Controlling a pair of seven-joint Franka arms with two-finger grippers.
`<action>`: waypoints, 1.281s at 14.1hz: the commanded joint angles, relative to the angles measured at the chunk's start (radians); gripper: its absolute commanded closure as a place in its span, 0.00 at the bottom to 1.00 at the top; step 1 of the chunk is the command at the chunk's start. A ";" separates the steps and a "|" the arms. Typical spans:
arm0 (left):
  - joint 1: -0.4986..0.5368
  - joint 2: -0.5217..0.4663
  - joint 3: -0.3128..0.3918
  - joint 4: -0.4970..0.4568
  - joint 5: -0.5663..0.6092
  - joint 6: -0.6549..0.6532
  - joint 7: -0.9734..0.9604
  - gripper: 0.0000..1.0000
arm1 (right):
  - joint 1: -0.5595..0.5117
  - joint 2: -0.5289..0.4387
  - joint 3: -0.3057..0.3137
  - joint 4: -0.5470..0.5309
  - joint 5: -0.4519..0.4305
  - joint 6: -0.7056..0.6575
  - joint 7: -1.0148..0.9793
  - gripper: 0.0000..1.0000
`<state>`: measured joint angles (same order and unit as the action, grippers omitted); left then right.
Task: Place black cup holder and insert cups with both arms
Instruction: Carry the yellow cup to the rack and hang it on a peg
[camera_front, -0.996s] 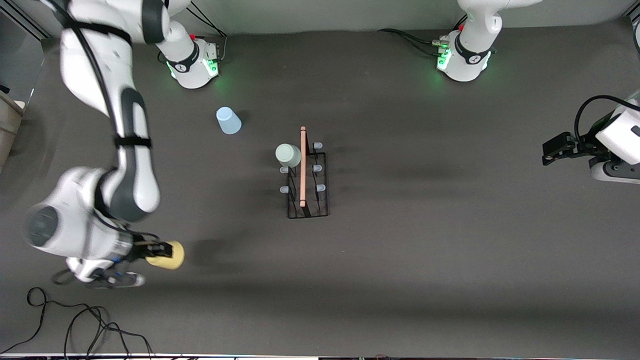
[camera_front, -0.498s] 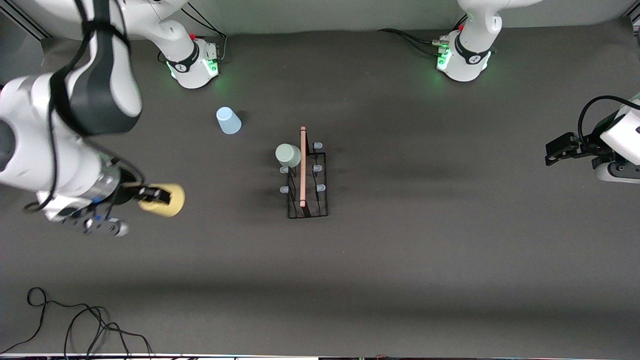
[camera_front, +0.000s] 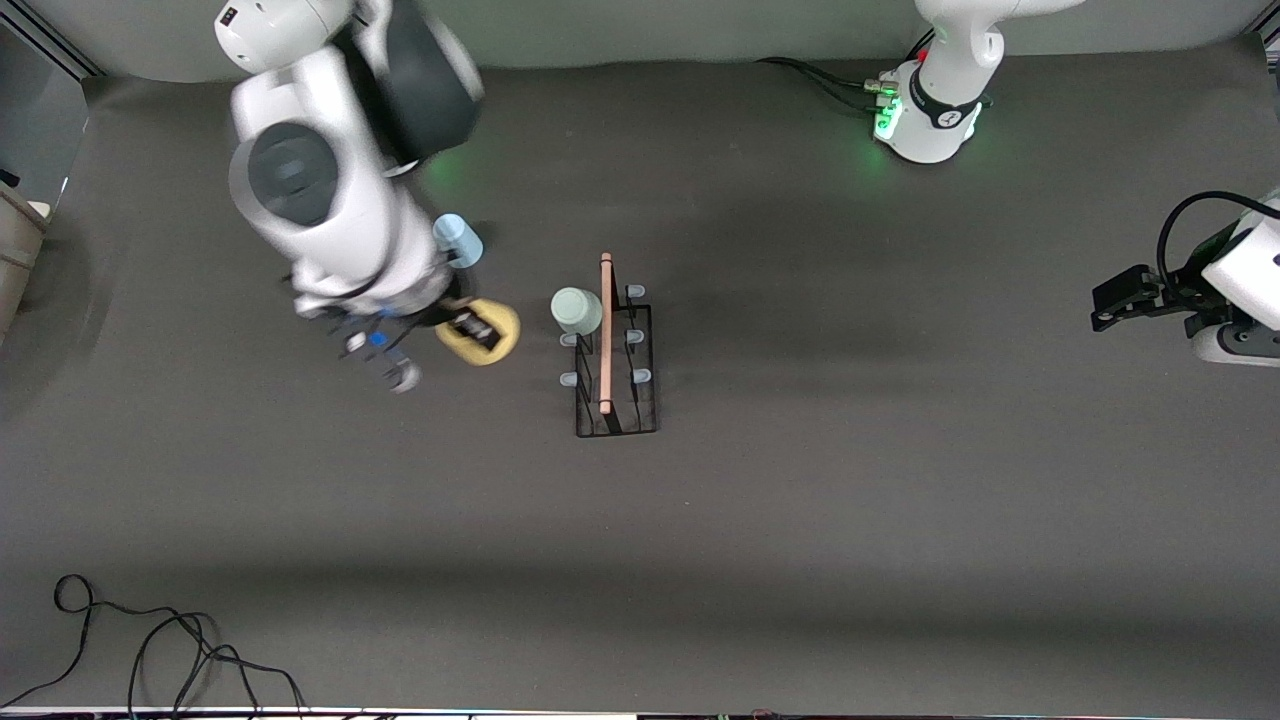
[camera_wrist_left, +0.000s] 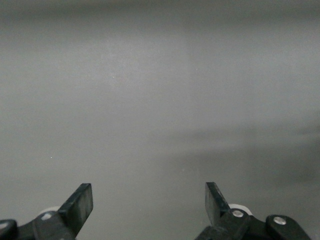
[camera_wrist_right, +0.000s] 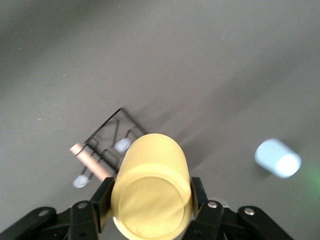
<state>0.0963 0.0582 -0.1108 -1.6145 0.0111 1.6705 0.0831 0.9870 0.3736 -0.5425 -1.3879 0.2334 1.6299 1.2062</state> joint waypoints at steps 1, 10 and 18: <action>0.005 0.002 -0.001 0.008 -0.013 -0.002 0.014 0.00 | 0.071 0.028 -0.008 -0.017 0.007 0.074 0.237 1.00; 0.006 0.002 -0.001 0.008 -0.025 -0.002 0.014 0.00 | 0.067 0.080 -0.011 -0.178 0.012 0.312 0.308 1.00; 0.005 0.002 0.000 0.008 -0.023 -0.002 0.015 0.00 | 0.079 0.201 -0.008 -0.204 0.069 0.449 0.305 1.00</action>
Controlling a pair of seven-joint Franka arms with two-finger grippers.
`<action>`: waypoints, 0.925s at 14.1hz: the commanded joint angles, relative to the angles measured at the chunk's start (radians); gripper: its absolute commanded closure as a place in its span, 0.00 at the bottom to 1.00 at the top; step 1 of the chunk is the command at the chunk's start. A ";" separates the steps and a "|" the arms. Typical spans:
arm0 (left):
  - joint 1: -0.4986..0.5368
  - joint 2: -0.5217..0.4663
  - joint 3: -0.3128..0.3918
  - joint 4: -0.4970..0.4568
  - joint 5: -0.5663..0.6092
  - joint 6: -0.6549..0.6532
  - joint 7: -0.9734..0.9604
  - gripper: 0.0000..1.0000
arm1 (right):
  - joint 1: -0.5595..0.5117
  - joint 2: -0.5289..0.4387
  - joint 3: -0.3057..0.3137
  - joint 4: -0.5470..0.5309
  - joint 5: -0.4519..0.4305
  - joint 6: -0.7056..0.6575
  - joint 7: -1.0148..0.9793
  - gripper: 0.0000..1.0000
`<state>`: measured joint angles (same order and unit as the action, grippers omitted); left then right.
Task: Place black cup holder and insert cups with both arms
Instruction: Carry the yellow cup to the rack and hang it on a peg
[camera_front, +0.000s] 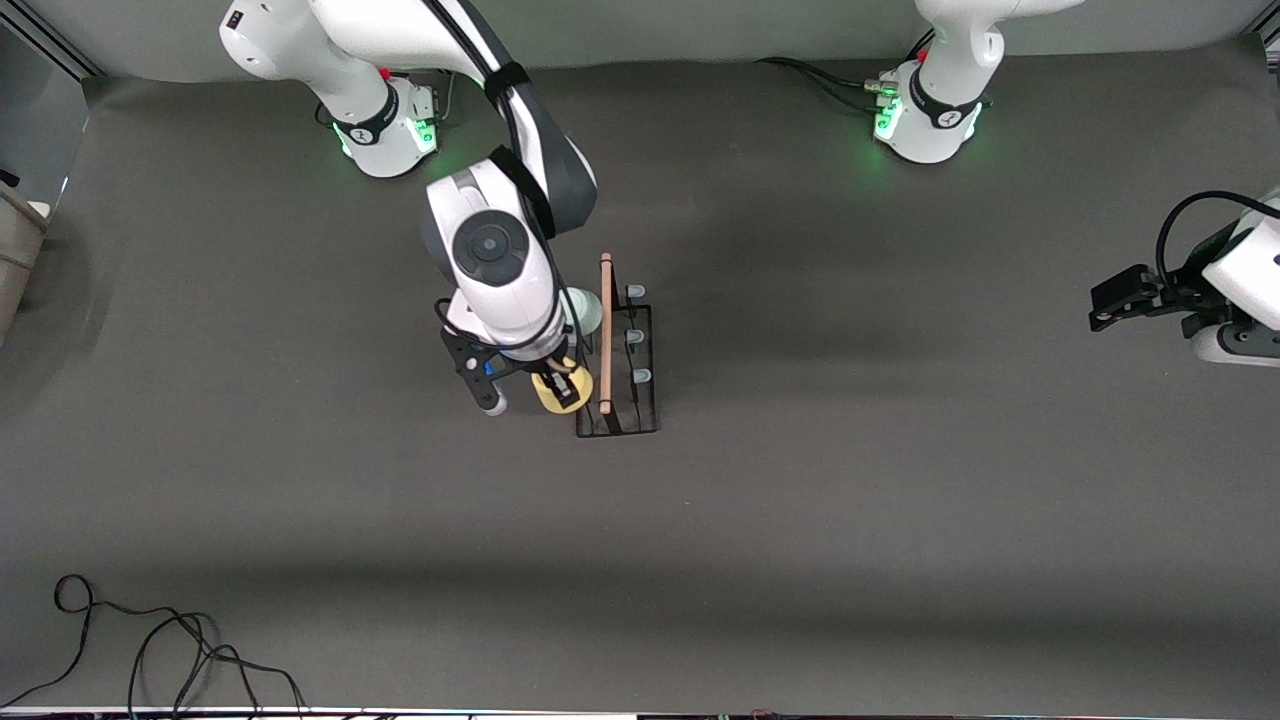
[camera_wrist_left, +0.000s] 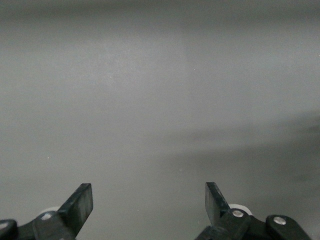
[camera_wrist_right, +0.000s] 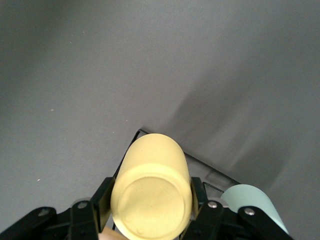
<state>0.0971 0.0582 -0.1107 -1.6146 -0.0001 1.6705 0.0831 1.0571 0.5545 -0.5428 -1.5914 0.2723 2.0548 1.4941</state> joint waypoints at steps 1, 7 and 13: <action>0.006 0.002 0.000 0.009 -0.012 0.000 0.015 0.00 | 0.009 0.034 -0.008 -0.001 0.036 0.036 0.014 1.00; 0.004 0.002 0.000 0.009 -0.012 0.000 0.015 0.00 | 0.006 0.041 -0.008 0.011 0.045 0.033 0.003 0.00; 0.004 0.000 -0.001 0.007 -0.014 -0.002 0.014 0.00 | -0.006 -0.106 -0.023 0.189 0.021 -0.318 -0.012 0.00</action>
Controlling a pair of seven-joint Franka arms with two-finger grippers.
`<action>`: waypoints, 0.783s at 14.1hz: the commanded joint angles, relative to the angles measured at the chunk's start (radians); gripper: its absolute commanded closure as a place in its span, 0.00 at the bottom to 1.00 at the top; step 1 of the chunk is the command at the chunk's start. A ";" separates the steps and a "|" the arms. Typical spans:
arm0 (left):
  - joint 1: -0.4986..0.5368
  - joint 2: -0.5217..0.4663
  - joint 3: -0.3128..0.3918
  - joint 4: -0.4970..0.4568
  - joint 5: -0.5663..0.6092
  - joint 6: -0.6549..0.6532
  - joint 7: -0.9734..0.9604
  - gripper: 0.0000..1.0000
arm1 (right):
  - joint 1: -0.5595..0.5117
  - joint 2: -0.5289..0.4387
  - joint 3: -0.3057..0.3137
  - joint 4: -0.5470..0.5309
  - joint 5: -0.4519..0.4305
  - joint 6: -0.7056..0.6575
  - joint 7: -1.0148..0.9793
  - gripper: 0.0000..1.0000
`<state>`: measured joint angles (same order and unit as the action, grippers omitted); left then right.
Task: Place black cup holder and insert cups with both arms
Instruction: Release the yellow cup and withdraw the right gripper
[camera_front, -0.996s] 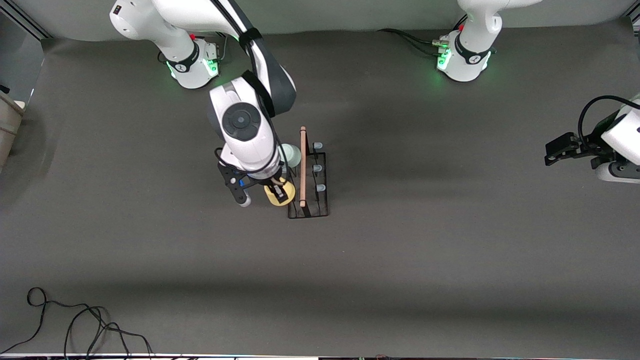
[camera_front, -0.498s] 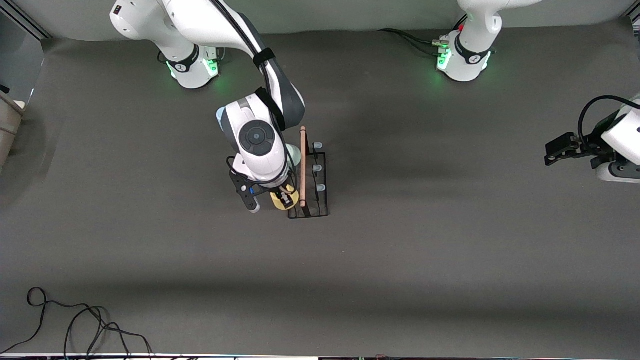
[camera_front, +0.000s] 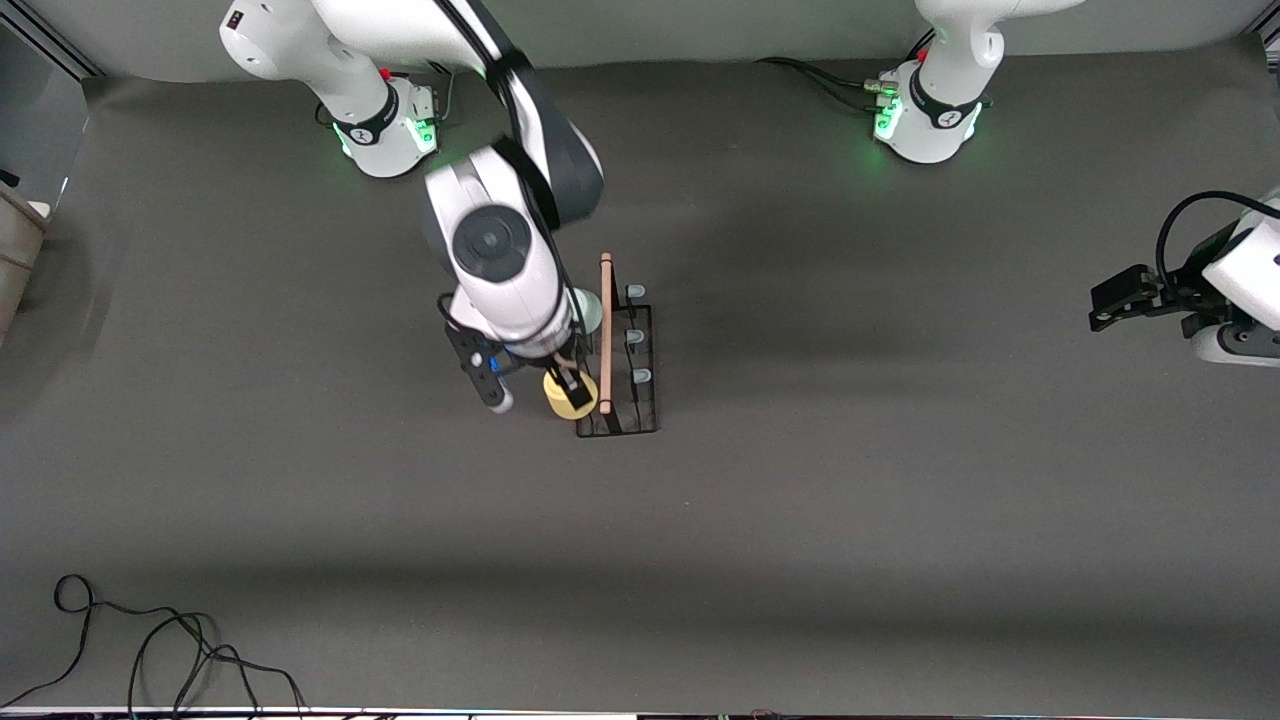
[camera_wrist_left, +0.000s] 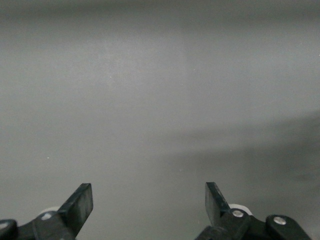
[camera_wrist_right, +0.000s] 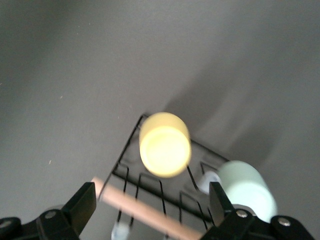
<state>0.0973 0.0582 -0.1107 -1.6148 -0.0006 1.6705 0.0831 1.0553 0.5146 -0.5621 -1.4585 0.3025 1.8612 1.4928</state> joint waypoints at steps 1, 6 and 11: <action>0.004 0.000 -0.001 0.009 -0.012 -0.003 0.015 0.00 | -0.003 -0.108 -0.010 0.066 -0.022 -0.178 -0.046 0.00; 0.002 0.000 -0.003 0.010 -0.003 -0.003 0.015 0.00 | 0.000 -0.292 -0.059 0.053 -0.114 -0.378 -0.314 0.00; 0.004 0.003 -0.001 0.009 0.002 0.003 0.015 0.00 | -0.438 -0.432 0.242 0.009 -0.248 -0.407 -0.765 0.00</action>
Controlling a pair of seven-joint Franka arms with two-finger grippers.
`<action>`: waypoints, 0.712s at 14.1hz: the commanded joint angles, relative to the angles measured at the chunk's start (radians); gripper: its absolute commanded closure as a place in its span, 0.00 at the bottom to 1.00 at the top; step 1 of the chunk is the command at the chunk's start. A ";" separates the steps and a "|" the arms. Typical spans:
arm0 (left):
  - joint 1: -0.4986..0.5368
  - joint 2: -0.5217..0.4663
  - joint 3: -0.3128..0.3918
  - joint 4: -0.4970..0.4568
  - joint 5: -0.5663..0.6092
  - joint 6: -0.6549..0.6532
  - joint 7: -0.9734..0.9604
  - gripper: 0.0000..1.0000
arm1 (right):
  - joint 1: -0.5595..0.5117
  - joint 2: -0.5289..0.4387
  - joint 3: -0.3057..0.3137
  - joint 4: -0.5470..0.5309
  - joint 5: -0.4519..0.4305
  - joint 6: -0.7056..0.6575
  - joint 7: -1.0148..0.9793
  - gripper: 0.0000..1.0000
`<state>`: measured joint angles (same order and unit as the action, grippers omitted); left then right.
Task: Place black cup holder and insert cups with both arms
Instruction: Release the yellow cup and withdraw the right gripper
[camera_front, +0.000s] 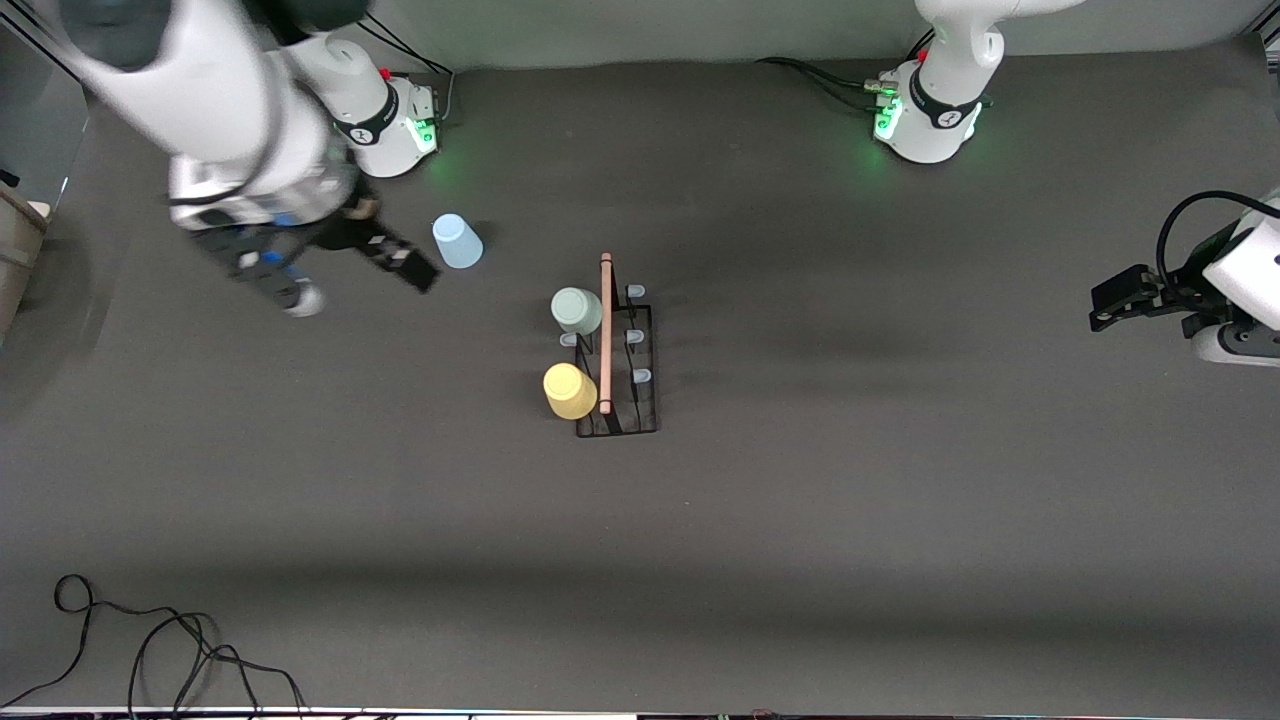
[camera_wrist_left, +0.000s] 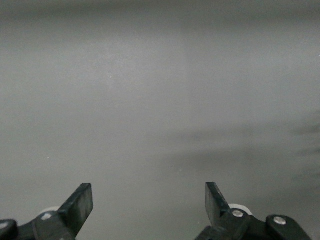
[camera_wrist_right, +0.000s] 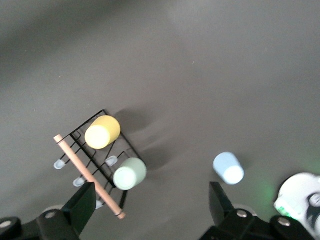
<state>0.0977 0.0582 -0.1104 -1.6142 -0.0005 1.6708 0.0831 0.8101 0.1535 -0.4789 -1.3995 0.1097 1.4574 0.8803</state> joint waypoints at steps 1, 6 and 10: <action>0.004 0.002 -0.002 0.010 0.002 0.001 0.015 0.00 | -0.283 -0.086 0.216 -0.058 -0.085 -0.003 -0.238 0.00; 0.004 0.002 -0.002 0.013 0.004 0.003 0.015 0.00 | -0.680 -0.124 0.397 -0.082 -0.091 -0.003 -0.645 0.00; 0.002 0.005 -0.002 0.013 0.008 0.004 0.015 0.00 | -0.824 -0.120 0.450 -0.084 -0.093 0.014 -0.822 0.00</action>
<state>0.0980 0.0582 -0.1103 -1.6141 0.0000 1.6731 0.0831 0.0037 0.0553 -0.0500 -1.4556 0.0392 1.4518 0.1200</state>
